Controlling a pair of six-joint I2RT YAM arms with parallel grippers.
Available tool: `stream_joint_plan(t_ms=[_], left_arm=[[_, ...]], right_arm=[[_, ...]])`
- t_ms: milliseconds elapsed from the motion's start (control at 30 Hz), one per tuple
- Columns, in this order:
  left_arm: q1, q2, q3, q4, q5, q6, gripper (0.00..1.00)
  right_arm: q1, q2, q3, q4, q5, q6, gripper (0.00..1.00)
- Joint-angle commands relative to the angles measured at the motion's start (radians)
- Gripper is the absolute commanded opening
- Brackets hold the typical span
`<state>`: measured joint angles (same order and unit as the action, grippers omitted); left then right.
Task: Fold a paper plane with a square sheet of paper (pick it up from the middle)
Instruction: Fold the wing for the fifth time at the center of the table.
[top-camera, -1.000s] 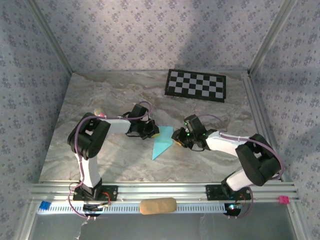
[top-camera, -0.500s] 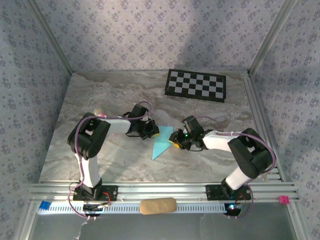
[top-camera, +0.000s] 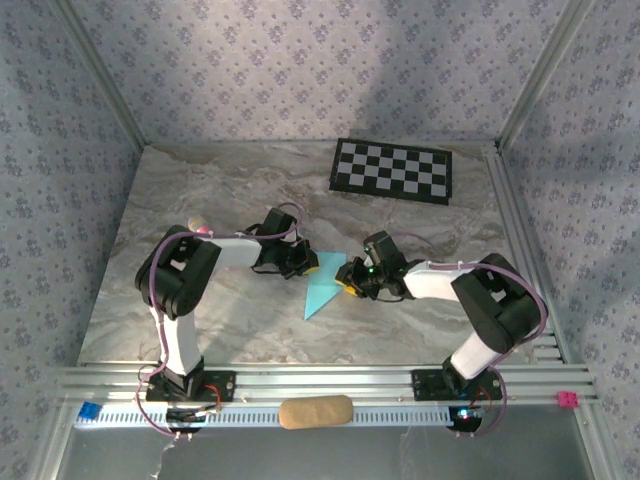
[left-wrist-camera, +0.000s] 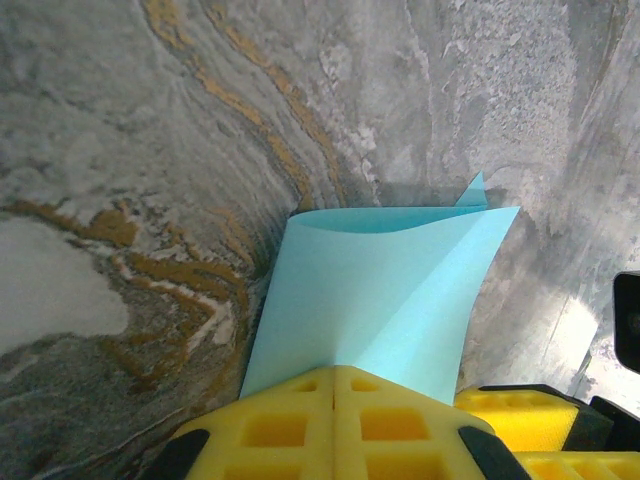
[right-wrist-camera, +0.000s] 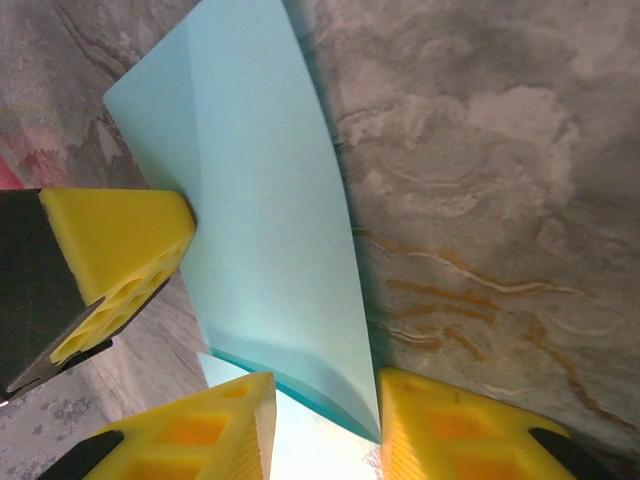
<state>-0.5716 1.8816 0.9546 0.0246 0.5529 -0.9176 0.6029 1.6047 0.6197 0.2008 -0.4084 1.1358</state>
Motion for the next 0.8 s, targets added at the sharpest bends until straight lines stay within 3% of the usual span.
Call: stream_joint_plan(t_ms=[0, 767], left_arm=[[-0.004, -0.009, 0.01, -0.02, -0.007, 0.016, 0.08], [-0.004, -0.013, 0.01, -0.02, 0.014, 0.037, 0.08]], right_arm=[[0.006, 0.016, 0.009, 0.028, -0.012, -0.015, 0.32], [-0.106, 0.129, 0.103, 0.117, -0.228, -0.168, 0.34]])
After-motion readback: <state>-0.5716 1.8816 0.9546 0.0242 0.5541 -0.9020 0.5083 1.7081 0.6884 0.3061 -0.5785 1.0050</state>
